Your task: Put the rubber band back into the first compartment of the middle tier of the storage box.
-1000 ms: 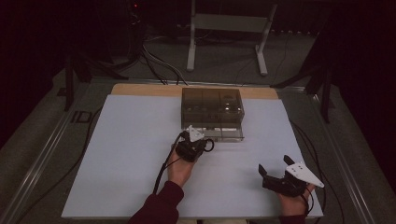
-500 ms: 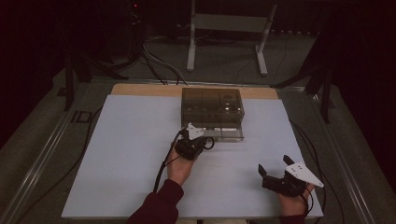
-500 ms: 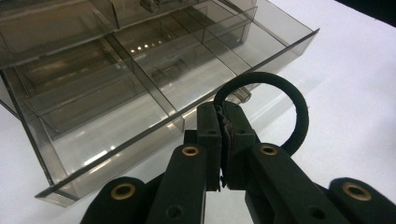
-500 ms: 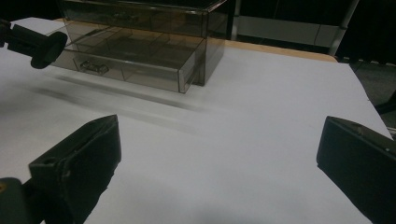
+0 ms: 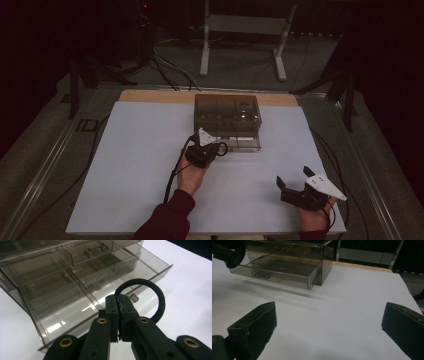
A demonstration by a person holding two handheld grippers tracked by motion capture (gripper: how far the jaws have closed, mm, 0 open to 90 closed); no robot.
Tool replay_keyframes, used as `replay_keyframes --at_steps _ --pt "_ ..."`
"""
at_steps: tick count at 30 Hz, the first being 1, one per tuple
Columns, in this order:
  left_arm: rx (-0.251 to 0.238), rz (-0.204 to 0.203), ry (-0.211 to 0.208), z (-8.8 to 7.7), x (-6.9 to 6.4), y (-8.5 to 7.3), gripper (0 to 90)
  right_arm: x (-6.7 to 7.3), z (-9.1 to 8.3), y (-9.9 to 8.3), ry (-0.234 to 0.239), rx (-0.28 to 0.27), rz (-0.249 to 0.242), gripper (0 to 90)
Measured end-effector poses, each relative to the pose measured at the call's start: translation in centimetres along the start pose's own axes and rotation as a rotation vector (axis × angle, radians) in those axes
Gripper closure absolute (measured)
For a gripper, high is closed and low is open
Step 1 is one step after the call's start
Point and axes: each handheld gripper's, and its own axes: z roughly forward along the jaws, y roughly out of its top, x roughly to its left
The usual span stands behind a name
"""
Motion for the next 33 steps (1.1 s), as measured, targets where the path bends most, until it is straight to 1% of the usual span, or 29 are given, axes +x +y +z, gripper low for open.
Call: replay_keyframes --at_steps 14,24,33 --pt "-0.021 0.004 0.013 -0.7 0.7 1.1 88.6 0.0 0.0 0.0 0.002 0.000 -0.002 0.4" --pt "-0.031 -0.006 0.020 -0.7 1.5 1.3 88.6 0.0 0.0 0.0 0.002 0.000 -0.001 0.4" --pt "-0.037 -0.007 0.035 -0.9 2.2 1.6 88.6 0.0 0.0 0.0 0.002 0.000 -0.001 0.4"
